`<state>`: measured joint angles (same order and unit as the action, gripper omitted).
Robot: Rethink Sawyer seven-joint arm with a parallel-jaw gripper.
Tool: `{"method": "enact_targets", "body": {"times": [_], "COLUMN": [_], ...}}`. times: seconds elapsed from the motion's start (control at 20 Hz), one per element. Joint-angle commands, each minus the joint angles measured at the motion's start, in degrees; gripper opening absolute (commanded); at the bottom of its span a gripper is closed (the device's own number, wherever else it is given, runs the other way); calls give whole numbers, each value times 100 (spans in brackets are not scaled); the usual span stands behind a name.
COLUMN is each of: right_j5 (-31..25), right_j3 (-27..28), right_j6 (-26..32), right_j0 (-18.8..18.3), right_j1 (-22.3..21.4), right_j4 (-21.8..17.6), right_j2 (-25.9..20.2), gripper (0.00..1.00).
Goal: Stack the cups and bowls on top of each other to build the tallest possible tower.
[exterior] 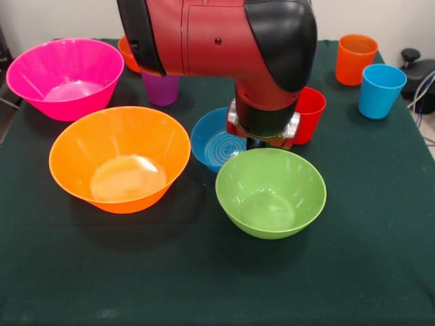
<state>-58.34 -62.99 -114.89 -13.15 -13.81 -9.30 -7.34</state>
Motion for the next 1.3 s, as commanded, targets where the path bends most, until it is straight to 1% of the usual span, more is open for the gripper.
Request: {"method": "enact_targets", "body": {"times": [0.05, 0.35, 0.65, 0.85, 1.05, 1.3], "right_j5": [1101, 2037, 2625, 2788, 2843, 2958], "right_j3": [-790, -1262, -1544, -1589, -1684, -1774], "right_j6": [-131, -398, -582, -622, -591, -528], "right_j0": [39, 122, 260, 348, 347, 347], "right_j1": [-98, 33, 67, 99, 82, 51], "right_j4": [-256, -436, -491, -437, -299, -273], "right_j2": [-203, -40, 190, 326, 383, 416], "gripper": [0, 0, 0, 0, 0, 0]}}
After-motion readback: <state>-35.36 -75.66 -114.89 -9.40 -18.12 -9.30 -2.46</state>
